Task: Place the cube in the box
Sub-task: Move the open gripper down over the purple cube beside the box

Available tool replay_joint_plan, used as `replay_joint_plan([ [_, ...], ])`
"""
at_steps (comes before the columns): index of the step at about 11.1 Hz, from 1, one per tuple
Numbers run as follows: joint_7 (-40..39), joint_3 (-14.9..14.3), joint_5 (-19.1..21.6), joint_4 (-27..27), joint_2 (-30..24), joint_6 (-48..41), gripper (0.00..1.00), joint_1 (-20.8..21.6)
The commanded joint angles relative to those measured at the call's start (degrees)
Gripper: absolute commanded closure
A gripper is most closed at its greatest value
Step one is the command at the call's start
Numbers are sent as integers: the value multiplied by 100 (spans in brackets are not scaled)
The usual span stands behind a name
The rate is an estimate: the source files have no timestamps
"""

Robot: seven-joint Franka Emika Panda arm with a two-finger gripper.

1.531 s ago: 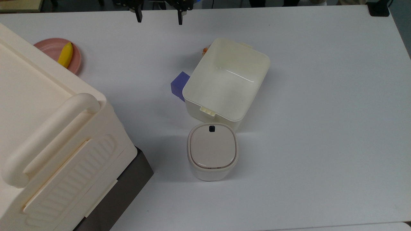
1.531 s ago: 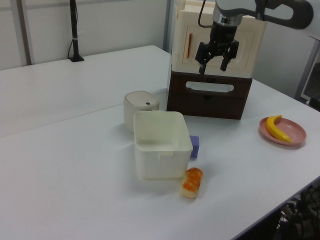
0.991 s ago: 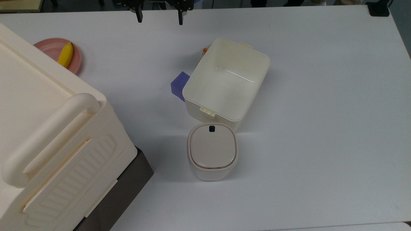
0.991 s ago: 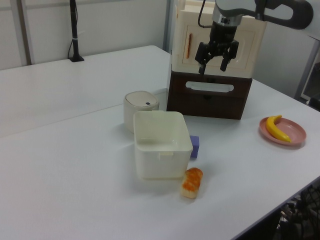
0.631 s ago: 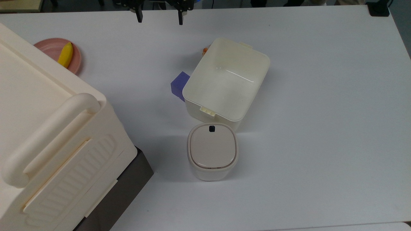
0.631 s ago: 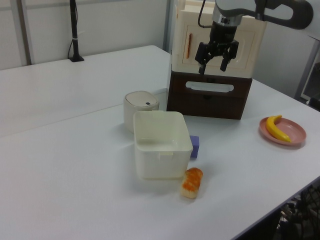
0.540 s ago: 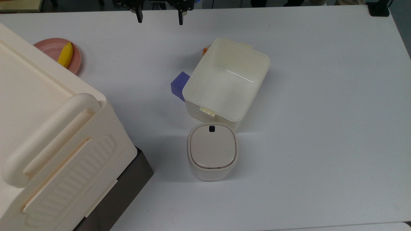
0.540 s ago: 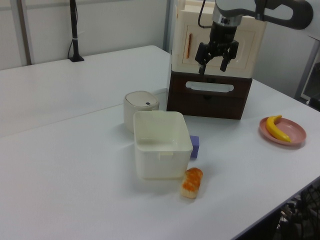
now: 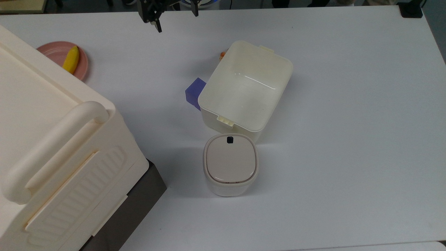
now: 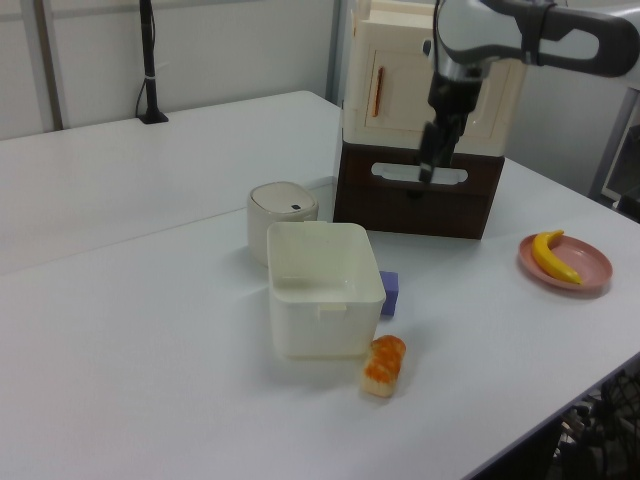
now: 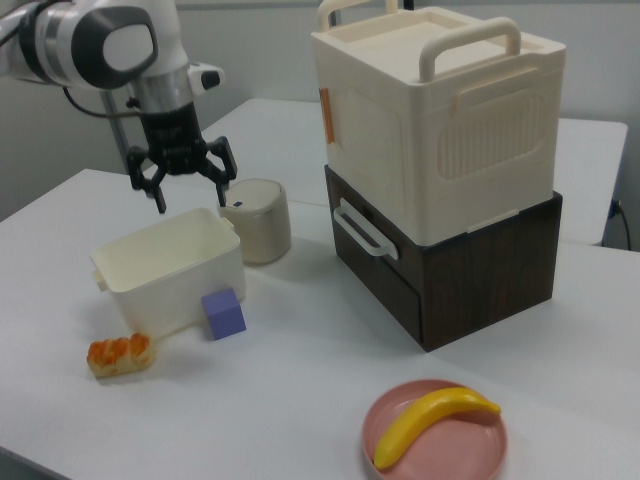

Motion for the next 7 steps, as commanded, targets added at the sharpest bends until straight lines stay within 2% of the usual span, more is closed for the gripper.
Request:
replay_joint_plan([
  [1, -1993, 61, -59, -619, -92, 267, 0, -60],
  [4, -2147, 88, -121, -751, 330, 880, 0, 133],
  [7, -2138, 88, -200, -803, 620, 1128, 0, 282],
])
